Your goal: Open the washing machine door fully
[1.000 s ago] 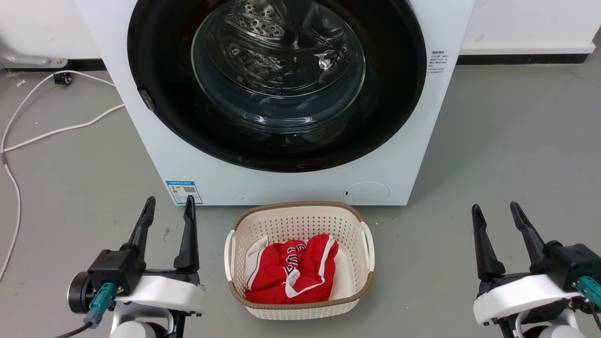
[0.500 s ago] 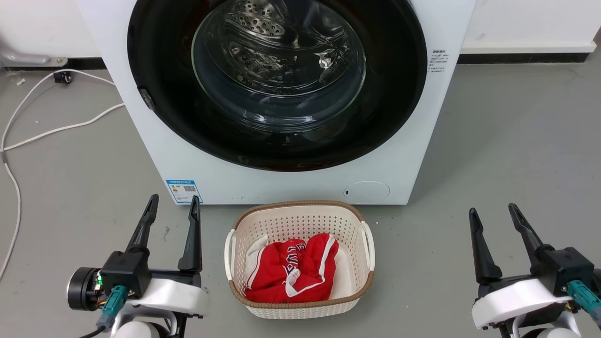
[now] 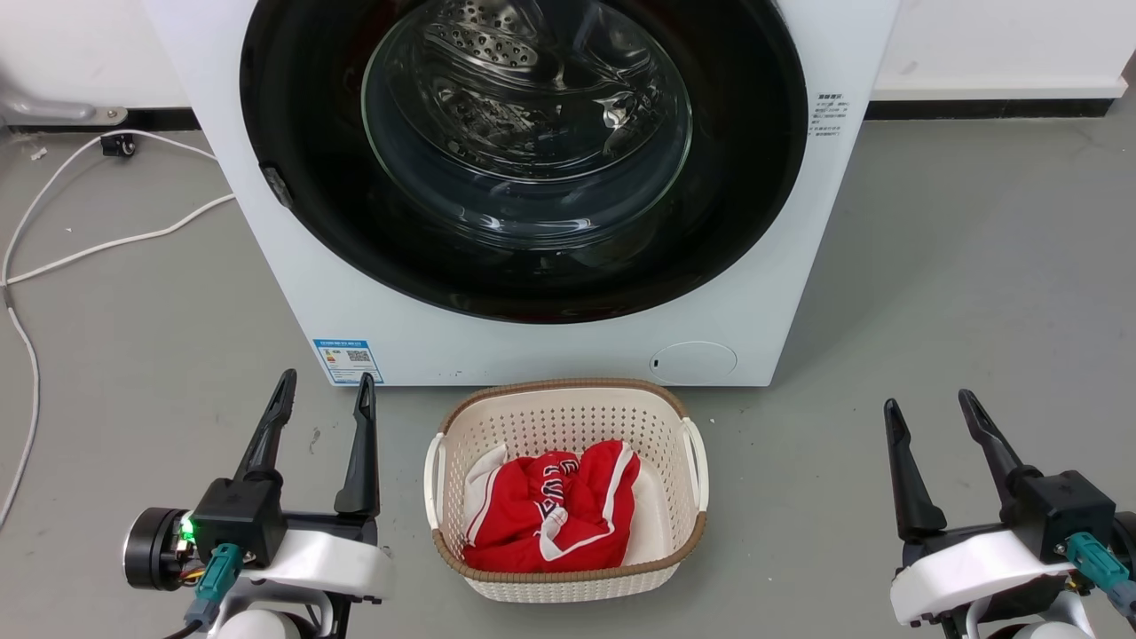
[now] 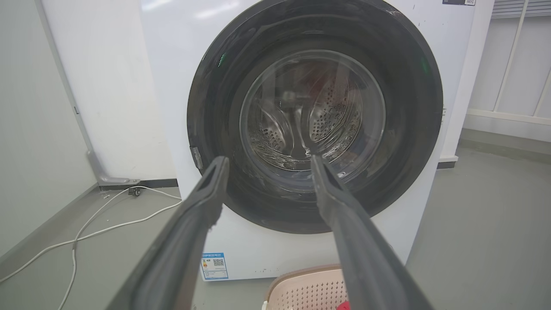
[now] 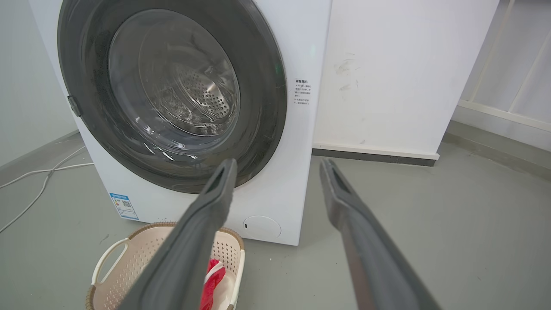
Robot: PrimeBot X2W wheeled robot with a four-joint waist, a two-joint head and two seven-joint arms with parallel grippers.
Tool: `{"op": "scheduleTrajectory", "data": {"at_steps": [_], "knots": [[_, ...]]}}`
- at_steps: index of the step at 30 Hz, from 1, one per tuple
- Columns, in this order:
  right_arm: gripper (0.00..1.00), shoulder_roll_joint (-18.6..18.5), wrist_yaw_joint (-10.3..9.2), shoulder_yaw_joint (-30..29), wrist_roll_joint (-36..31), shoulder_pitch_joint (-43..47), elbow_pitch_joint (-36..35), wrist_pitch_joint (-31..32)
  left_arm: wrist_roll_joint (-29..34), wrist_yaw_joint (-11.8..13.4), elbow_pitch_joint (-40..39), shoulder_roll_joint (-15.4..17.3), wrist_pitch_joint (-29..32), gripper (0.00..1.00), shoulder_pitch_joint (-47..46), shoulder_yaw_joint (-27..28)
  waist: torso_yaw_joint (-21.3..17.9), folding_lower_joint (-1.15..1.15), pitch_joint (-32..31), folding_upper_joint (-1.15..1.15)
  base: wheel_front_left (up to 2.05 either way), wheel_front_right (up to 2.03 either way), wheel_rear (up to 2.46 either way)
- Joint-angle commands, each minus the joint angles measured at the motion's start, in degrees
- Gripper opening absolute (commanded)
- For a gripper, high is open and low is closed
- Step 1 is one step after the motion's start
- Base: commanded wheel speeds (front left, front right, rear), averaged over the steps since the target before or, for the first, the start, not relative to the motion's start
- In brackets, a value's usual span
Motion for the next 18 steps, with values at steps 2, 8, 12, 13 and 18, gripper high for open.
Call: {"op": "scheduleTrajectory", "data": {"at_steps": [2, 8, 12, 13, 18], "knots": [[1.0, 0.24, -0.02, -0.06, 0.27, -0.43, 0.26, -0.3, -0.11, -0.4, 0.19, -0.24, -0.28, 1.0, 0.42, 0.21, 0.01, 0.0, 0.05, 0.0, 0.0, 0.0, 0.0], [1.0, 0.24, -0.02, -0.21, 0.5, -0.56, 0.49, -0.38, 0.15, -0.53, 0.35, -0.43, -0.28, 1.0, 0.32, 0.46, 0.02, 0.0, 0.2, 0.0, 0.0, 0.0, 0.0], [0.36, 0.24, -0.02, -0.26, 1.54, -0.64, 0.69, -0.51, 0.21, -0.58, 0.3, -0.52, -0.28, 1.0, 0.27, 0.58, 0.06, 0.0, 0.33, 0.0, 0.0, 0.0, 0.0], [0.09, 0.24, -0.02, -0.25, 1.68, -0.7, 0.73, -0.51, 0.25, -0.61, 0.29, -0.53, -0.28, 1.0, 0.26, 0.61, 0.06, 0.0, 0.37, 0.0, 0.0, 0.0, 0.0], [0.0, 0.24, -0.02, 0.08, 2.96, -0.84, 1.0, -0.85, 0.32, -0.76, 0.39, -0.63, -0.28, 1.0, 0.42, 0.85, 0.02, 0.0, 0.37, 0.0, 0.0, 0.0, 0.0]]}}
